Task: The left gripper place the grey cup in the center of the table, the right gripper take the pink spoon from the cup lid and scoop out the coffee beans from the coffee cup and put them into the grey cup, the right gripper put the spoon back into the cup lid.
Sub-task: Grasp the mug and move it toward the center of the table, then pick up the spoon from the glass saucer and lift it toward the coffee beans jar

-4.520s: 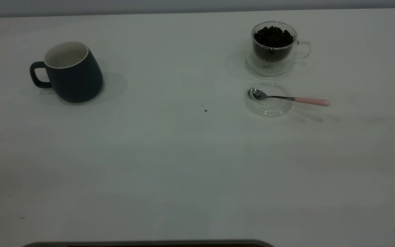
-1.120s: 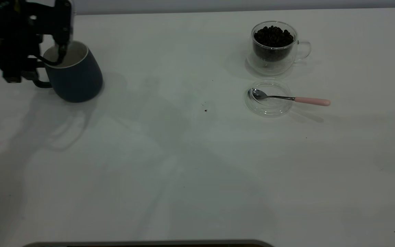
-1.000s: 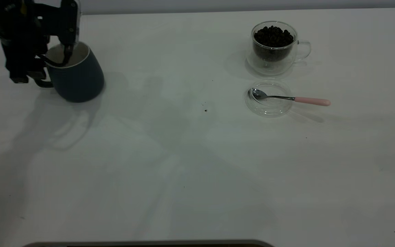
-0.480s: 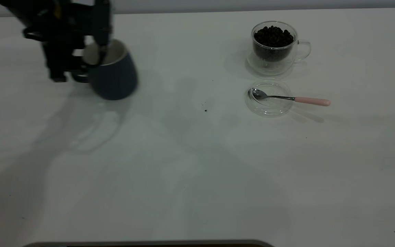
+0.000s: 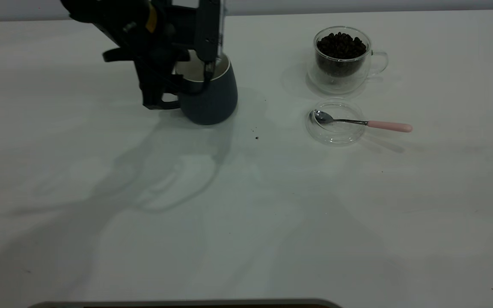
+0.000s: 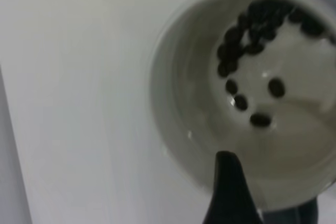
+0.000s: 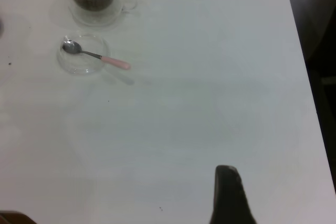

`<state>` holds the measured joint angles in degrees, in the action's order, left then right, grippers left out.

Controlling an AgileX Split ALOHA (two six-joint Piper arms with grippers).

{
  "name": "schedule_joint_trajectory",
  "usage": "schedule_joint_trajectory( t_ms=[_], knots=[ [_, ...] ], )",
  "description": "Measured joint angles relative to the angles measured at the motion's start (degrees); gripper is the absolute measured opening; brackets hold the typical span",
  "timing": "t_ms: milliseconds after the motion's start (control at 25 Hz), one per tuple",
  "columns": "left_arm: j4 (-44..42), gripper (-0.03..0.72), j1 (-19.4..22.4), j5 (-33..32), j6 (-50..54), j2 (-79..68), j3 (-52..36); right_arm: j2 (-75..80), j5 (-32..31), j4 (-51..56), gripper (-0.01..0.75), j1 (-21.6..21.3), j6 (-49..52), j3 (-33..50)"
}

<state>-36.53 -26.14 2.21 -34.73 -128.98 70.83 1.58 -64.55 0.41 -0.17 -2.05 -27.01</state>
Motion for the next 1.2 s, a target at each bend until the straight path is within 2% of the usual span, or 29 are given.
schedule_joint_trajectory(
  t_ms=[120, 240, 520, 960, 1200],
  knots=[
    [1.1, 0.565, -0.6, -0.3, 2.0, 0.0, 0.0, 0.0, 0.0, 0.0, 0.519, 0.0, 0.0, 0.0],
    [2.7, 0.565, -0.6, -3.9, 6.0, 1.6, 0.0, 0.0, 0.0, 0.0, 0.519, 0.0, 0.0, 0.0],
    [2.8, 0.565, -0.6, -19.4, 14.6, 14.3, 0.0, 0.0, 0.0, 0.0, 0.519, 0.0, 0.0, 0.0],
    [3.7, 0.565, -0.4, -41.5, 34.7, 39.2, 0.0, 0.0, 0.0, 0.0, 0.519, 0.0, 0.0, 0.0],
    [4.4, 0.565, -0.4, -55.7, 39.3, 50.2, 0.0, 0.0, 0.0, 0.0, 0.519, 0.0, 0.0, 0.0]
  ],
)
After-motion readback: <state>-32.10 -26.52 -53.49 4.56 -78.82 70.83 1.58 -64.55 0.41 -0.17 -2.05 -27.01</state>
